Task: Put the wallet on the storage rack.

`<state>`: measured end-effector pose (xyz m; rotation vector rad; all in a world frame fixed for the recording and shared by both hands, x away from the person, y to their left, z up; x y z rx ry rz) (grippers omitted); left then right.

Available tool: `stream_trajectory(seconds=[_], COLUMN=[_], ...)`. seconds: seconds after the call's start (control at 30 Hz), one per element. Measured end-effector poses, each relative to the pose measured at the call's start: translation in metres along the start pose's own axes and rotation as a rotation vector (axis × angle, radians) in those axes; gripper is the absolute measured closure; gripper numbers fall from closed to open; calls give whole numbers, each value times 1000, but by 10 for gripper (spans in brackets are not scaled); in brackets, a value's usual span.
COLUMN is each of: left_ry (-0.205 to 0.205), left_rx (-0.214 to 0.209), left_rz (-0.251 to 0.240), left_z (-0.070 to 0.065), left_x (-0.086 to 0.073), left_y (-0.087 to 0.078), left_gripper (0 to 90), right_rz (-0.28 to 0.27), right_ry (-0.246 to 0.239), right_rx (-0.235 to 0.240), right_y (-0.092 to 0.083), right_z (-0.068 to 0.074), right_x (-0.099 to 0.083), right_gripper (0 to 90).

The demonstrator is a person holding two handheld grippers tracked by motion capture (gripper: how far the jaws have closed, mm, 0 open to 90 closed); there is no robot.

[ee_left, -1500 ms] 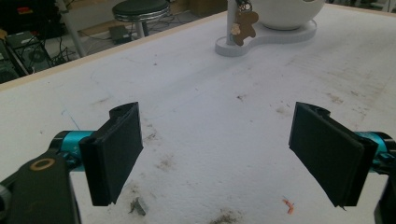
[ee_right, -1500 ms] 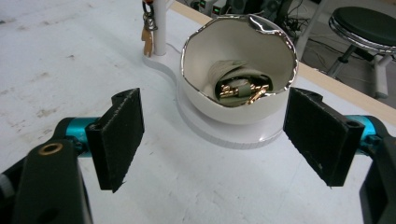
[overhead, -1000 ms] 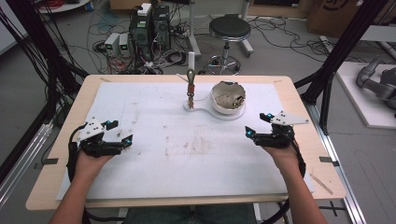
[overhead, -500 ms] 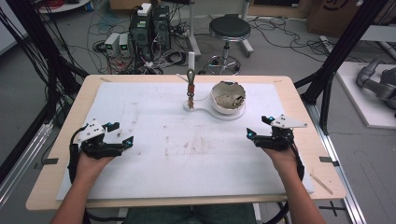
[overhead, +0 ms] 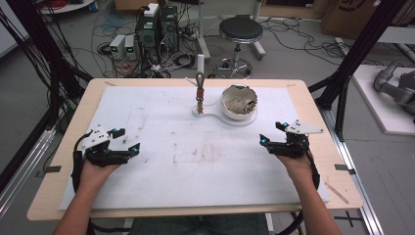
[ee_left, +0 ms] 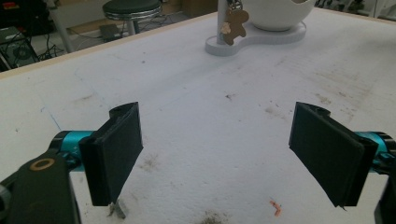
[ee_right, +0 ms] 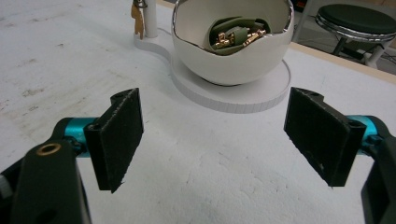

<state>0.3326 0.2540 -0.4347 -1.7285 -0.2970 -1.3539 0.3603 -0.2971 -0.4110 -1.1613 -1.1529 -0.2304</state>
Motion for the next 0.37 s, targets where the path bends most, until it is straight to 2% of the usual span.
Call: stream_trajectory(seconds=[0.37], left_ry=[2], left_rx=[-5], left_rz=[4], left_z=[0], left_x=[0], left_y=[0], left_gripper=[172], right_rz=[14], right_ry=[7], right_rx=[2], right_y=[2], right_z=[-3], right_x=[-1], right_gripper=[202])
Point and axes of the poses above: each handheld gripper's, and its own axes: y roughly forward along the jaws, x roughly out of its top, z roughly to its left, the point moved 2 cm from there along y, roughly forward along the jaws, and after that the axes turned 10 degrees about z, right-handed, at the moved point
